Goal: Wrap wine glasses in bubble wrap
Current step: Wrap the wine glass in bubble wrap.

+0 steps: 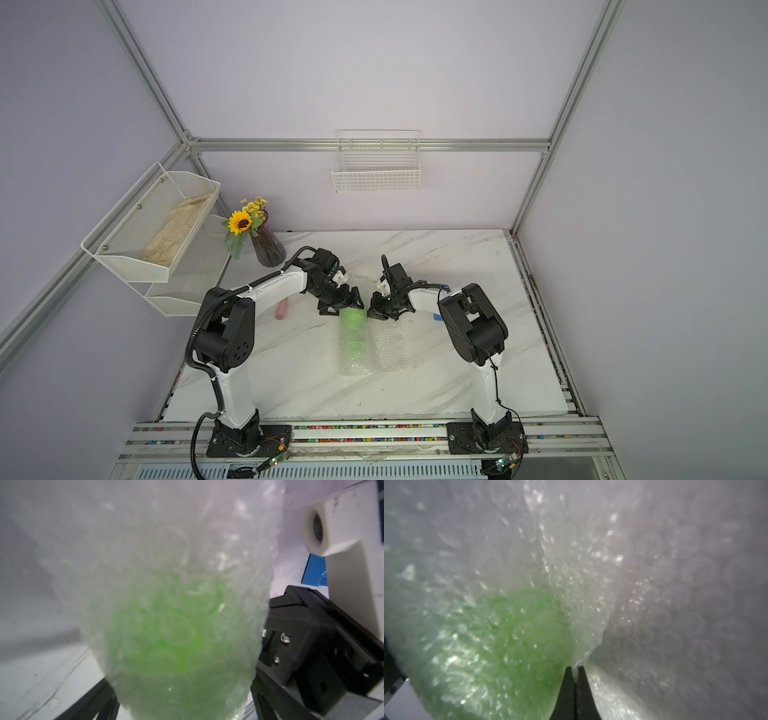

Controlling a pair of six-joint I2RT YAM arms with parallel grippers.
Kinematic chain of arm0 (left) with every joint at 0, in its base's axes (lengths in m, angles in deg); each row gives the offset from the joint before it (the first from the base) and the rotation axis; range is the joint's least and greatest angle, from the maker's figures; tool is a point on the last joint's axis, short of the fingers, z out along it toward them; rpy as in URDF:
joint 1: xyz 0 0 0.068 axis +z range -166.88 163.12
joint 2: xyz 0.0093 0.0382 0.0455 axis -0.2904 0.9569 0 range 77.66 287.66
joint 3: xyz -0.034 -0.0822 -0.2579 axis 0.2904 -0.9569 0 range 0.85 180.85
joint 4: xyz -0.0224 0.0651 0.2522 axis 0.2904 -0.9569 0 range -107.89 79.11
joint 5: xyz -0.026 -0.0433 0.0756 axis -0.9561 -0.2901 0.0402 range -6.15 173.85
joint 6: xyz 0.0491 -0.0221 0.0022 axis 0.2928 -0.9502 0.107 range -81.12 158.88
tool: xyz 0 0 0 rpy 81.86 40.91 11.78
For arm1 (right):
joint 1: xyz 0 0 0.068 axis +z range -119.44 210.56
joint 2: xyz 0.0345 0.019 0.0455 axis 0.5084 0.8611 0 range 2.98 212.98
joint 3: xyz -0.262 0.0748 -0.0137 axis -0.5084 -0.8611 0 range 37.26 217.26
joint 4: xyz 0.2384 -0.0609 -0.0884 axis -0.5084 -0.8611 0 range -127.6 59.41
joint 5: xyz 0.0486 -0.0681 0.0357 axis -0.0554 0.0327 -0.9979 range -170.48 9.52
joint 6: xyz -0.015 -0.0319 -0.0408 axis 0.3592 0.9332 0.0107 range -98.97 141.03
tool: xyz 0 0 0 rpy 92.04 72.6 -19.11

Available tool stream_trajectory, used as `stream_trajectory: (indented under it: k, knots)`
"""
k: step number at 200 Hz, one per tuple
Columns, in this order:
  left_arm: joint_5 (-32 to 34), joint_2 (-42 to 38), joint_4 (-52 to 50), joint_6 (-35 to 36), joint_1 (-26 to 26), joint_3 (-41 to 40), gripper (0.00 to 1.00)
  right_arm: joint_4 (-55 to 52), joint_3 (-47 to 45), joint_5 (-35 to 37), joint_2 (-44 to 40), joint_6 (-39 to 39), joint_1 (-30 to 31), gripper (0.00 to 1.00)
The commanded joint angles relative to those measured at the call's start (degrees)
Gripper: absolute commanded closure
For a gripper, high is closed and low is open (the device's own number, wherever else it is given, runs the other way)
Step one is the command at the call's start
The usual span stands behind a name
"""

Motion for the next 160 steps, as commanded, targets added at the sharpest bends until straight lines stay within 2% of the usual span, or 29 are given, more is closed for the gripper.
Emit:
stream_trajectory:
  k: [1,33,72,97,108,135,160]
  knots:
    - [-3.51,-0.26,5.16,-1.93,-0.64,-0.67,0.06,1.94,-0.99,-0.92,1.09,-0.61,0.26,1.0]
    - [-4.5,0.36,9.04,-3.63,-0.64,-2.84,0.07,1.63,-0.96,-0.95,1.13,-0.53,0.24,1.0]
    - [-2.46,0.25,8.22,-3.38,-0.63,-3.1,0.23,-0.04,-0.21,0.53,0.16,0.02,0.26,1.0]
    - [-0.03,0.4,4.19,-1.92,-0.71,-1.1,0.28,-1.55,0.07,1.55,-1.64,0.0,0.21,0.72]
    - [2.01,0.66,1.12,-0.94,-0.73,0.4,0.28,-2.45,-0.05,2.48,-2.7,-0.29,0.13,0.64]
    - [8.39,2.67,-9.55,2.64,-1.01,6.84,0.28,-4.62,-1.11,5.63,-6.31,-0.68,-1.29,0.54]
    - [14.83,5.03,-18.67,5.59,-1.84,13.15,0.29,-6.94,-2.31,8.74,-9.44,0.18,-3.29,0.51]
